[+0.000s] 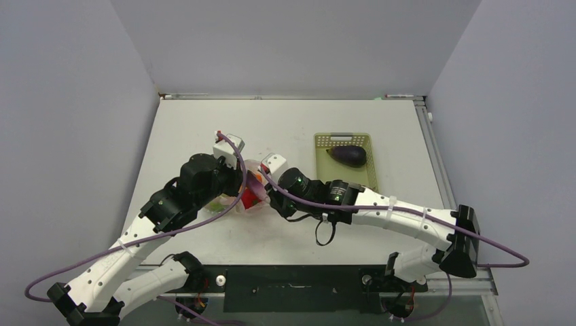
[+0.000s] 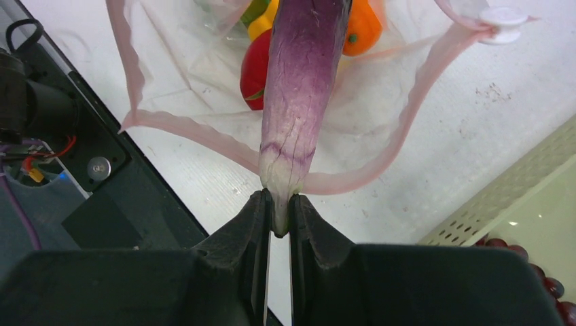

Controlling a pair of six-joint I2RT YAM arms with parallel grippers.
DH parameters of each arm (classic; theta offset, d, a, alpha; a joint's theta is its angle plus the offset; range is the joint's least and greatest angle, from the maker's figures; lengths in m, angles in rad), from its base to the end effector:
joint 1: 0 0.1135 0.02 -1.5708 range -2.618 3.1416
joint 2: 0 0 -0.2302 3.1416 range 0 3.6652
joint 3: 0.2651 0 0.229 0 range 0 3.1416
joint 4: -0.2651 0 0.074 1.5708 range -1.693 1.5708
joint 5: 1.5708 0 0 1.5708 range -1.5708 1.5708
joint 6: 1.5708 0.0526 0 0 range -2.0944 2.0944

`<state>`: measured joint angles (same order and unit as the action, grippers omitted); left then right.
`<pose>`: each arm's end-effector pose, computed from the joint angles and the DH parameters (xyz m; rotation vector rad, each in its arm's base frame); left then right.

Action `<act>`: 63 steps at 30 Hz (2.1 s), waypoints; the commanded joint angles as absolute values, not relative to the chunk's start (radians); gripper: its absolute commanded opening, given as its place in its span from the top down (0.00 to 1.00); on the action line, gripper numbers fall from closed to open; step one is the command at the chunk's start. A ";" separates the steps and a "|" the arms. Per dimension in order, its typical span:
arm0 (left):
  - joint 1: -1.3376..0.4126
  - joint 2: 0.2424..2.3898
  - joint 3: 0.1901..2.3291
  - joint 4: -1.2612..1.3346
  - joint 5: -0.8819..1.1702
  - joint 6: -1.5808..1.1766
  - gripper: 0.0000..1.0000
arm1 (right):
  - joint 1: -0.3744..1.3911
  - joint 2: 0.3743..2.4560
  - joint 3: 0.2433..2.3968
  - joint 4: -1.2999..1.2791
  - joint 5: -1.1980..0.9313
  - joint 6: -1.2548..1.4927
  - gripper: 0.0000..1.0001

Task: Place the food in the zip-top bag and seal the zipper
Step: Adjust the fake vegetable in the zipper food storage bag.

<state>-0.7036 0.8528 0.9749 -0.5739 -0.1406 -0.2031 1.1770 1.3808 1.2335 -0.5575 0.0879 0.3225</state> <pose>0.1527 -0.1199 0.3183 0.4186 2.0014 -0.4310 0.1195 0.2755 0.2846 -0.9371 2.1744 0.6695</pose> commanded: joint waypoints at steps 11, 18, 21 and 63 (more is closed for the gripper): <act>-0.697 0.835 0.988 -0.540 -0.118 -0.212 1.00 | 1.106 1.539 1.332 -0.416 -0.021 0.408 0.95; -0.698 0.834 0.988 -0.536 -0.105 -0.212 1.00 | 1.100 1.596 1.339 -0.323 -0.030 0.466 0.95; -0.698 0.834 0.988 -0.535 -0.103 -0.213 1.00 | 1.101 1.623 1.340 -0.280 -0.039 0.498 0.95; -0.697 0.831 0.986 -0.536 -0.119 -0.215 1.00 | 0.978 1.259 1.149 -0.372 0.161 0.443 0.34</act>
<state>-0.6941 0.8326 0.9749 -0.5930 -0.1299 -0.2035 1.0222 1.3273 1.1748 -0.3229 0.0650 0.4728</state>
